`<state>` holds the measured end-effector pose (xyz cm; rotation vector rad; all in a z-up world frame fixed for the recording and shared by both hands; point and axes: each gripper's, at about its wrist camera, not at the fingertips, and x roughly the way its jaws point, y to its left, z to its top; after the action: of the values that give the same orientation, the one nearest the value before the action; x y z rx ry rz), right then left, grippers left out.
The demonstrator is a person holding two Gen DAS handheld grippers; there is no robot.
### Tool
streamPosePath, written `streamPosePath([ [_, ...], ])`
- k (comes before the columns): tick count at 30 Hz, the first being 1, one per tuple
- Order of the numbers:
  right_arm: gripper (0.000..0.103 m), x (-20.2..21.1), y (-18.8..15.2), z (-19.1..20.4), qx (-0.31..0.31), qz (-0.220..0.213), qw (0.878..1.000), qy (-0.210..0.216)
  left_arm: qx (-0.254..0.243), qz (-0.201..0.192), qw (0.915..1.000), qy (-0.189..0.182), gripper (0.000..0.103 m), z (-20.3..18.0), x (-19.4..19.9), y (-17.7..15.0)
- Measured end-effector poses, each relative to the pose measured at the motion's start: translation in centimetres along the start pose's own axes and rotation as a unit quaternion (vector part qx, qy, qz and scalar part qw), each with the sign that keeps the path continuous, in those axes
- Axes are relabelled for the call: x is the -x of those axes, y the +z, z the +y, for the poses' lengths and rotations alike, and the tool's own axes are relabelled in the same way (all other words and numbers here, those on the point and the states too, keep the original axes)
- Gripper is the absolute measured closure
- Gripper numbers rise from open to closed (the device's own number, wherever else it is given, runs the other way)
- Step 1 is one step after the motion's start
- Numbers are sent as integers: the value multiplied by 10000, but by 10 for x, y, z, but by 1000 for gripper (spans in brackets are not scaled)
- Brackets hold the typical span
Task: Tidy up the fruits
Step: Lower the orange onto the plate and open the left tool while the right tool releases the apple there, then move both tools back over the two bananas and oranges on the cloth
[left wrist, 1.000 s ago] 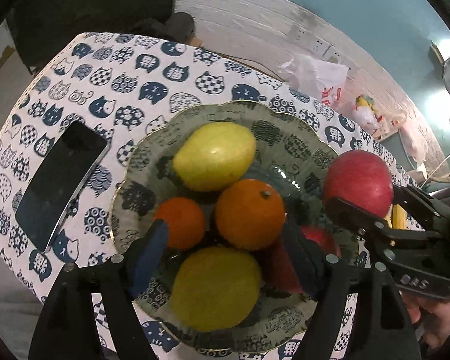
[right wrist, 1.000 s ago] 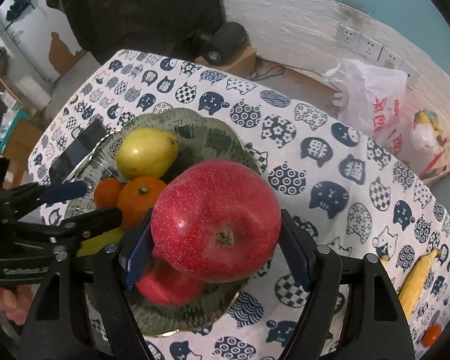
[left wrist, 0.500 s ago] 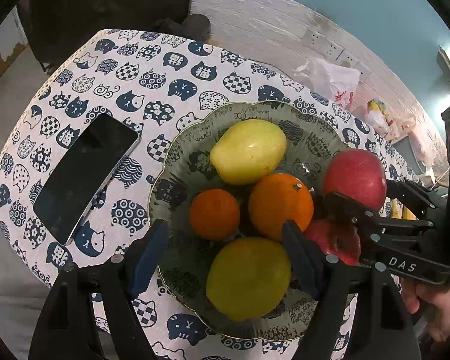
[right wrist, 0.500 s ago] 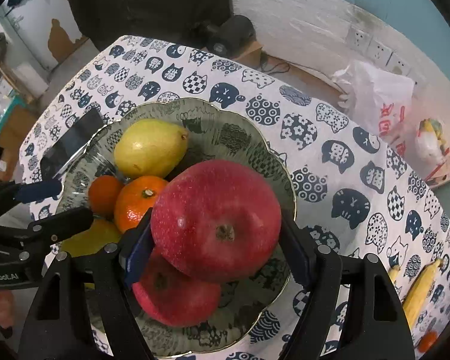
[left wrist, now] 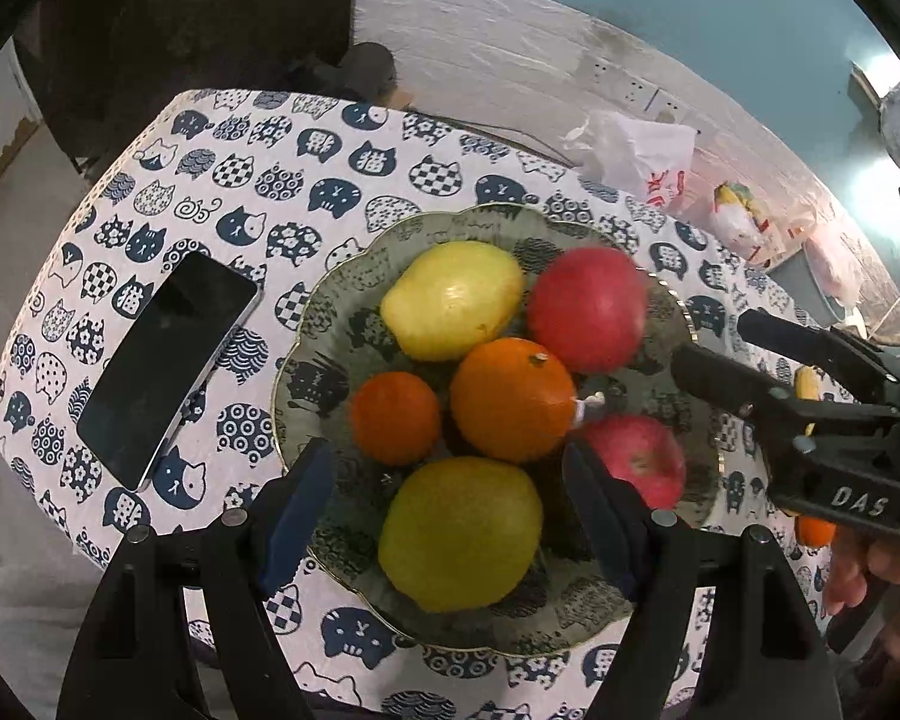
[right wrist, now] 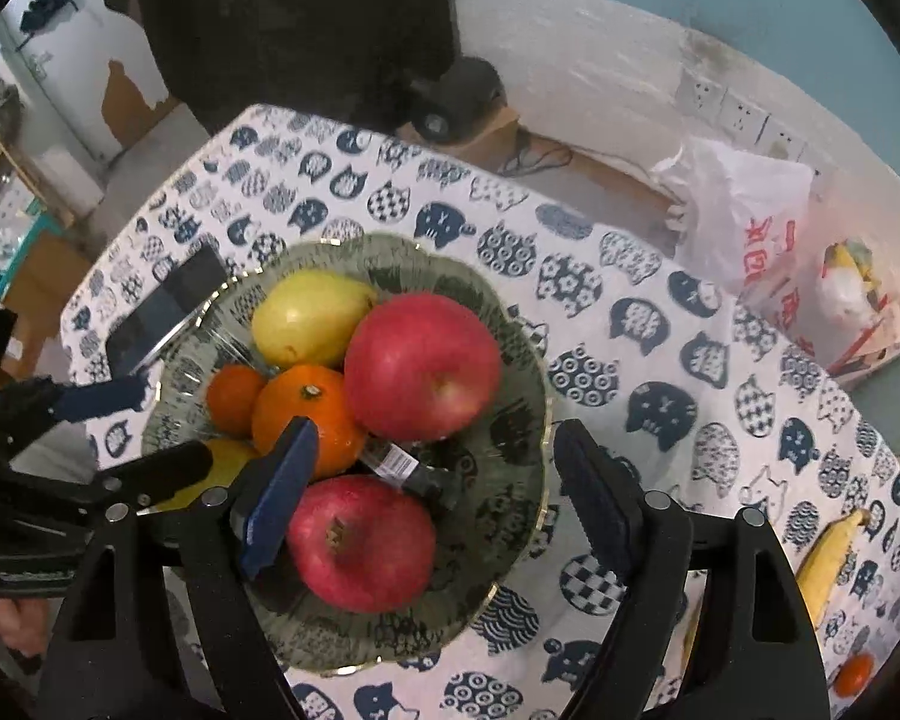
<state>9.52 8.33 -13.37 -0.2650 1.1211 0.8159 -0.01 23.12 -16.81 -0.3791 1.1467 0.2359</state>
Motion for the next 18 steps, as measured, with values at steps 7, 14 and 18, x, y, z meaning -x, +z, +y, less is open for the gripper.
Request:
streamPosePath([
  [7,21,39,-7,-10,-85,-278,9994,-198,-304,-210,9993,-47,24,-24,23,-5],
  [14,19,78,-22,-25,-203,-450,9980,-404,-776,-406,9962,13,21,-58,46,-12],
  [18,19,99,-35,-34,-236,-507,9972,-499,-964,-349,9947,-63,16,-77,51,-18],
])
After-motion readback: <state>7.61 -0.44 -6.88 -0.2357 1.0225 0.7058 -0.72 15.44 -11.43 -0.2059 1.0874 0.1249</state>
